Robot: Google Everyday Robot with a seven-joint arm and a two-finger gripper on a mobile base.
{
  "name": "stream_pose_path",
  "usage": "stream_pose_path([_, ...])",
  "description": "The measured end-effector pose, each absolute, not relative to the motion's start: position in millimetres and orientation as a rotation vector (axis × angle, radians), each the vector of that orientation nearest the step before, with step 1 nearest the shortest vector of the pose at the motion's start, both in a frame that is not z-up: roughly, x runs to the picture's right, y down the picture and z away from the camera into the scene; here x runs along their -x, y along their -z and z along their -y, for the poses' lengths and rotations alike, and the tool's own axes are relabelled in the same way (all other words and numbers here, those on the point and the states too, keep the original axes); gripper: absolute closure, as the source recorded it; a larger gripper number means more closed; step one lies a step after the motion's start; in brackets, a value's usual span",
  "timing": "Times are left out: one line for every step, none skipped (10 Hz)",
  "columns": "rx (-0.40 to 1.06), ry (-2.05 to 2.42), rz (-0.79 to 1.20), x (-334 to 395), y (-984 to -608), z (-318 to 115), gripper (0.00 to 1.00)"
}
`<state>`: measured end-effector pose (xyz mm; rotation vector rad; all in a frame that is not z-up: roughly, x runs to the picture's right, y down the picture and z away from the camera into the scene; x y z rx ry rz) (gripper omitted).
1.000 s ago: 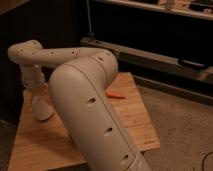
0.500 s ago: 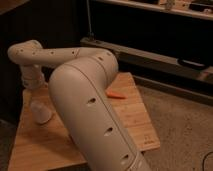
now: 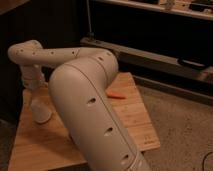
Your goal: Place the ceramic cup over the eraser
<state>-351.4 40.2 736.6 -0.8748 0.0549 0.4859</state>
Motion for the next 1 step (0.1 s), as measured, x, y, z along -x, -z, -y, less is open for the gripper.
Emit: stream_pose_path([0.875, -0.486, -0.055, 351.5, -736.6, -40.2, 0.20])
